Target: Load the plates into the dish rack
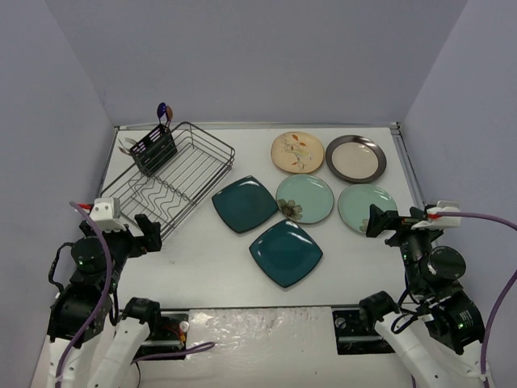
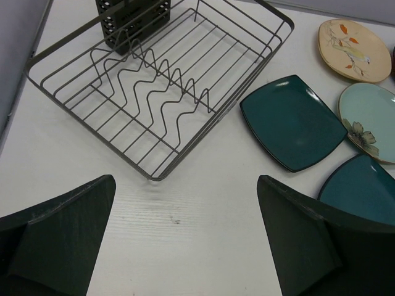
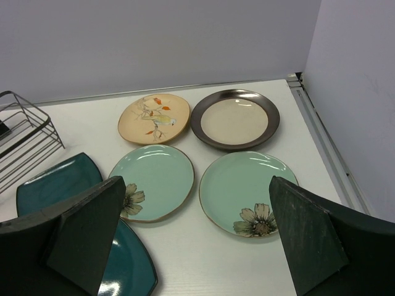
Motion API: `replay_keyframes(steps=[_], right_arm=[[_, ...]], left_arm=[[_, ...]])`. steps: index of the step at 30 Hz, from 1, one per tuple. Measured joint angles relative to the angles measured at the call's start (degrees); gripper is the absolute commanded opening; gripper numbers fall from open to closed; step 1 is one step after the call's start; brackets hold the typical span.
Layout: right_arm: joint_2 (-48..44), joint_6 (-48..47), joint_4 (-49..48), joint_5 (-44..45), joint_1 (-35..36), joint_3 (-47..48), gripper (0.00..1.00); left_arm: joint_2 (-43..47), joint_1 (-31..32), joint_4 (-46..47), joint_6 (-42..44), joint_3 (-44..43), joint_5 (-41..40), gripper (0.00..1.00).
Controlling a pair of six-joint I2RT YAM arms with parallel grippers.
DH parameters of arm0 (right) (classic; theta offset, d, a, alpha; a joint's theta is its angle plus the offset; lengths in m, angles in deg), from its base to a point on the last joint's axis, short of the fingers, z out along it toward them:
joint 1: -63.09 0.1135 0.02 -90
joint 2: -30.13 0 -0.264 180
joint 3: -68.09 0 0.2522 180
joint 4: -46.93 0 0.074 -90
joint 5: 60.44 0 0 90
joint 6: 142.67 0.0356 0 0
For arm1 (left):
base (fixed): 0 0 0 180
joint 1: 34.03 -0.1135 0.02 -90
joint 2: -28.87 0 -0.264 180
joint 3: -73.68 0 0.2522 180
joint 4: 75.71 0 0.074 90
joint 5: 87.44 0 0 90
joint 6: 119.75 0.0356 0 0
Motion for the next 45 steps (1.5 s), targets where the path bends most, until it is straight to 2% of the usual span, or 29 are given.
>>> replay_keyframes(steps=[8, 12, 16, 24, 31, 34, 39, 45], right_arm=[[5.1, 1.4, 0.0, -5.4, 0.0, 1.1, 1.00], [9.3, 2.3, 0.0, -9.4, 0.0, 1.2, 1.00], [12.4, 3.6, -0.1, -13.2, 0.0, 1.1, 1.00], [13.6, 6.5, -1.6, -19.4, 0.0, -0.5, 1.00], [13.4, 7.7, -3.1, -22.5, 0.0, -2.8, 1.00], [13.5, 8.0, -3.6, -23.9, 0.0, -3.9, 1.00], [13.7, 8.3, -4.2, -25.7, 0.0, -4.7, 1.00], [13.4, 8.7, -5.2, -26.0, 0.0, -5.2, 1.00]], left_arm=[[-15.7, 0.0, -1.3, -2.9, -10.8, 9.3, 0.97], [-22.4, 0.5, 2.9, -9.0, -10.3, 18.0, 0.97], [-29.0, 6.2, 10.2, -15.6, -6.4, 22.2, 0.97], [-38.4, 25.1, 23.7, -25.5, 1.8, 16.8, 0.97], [-40.9, 36.1, 38.0, -35.6, 15.5, 7.7, 0.96], [-43.0, 38.5, 42.4, -39.2, 20.7, 4.6, 0.92], [-45.8, 39.0, 52.4, -43.8, 27.0, 1.2, 0.82], [-51.2, 39.1, 63.8, -47.3, 29.9, 1.4, 0.74]])
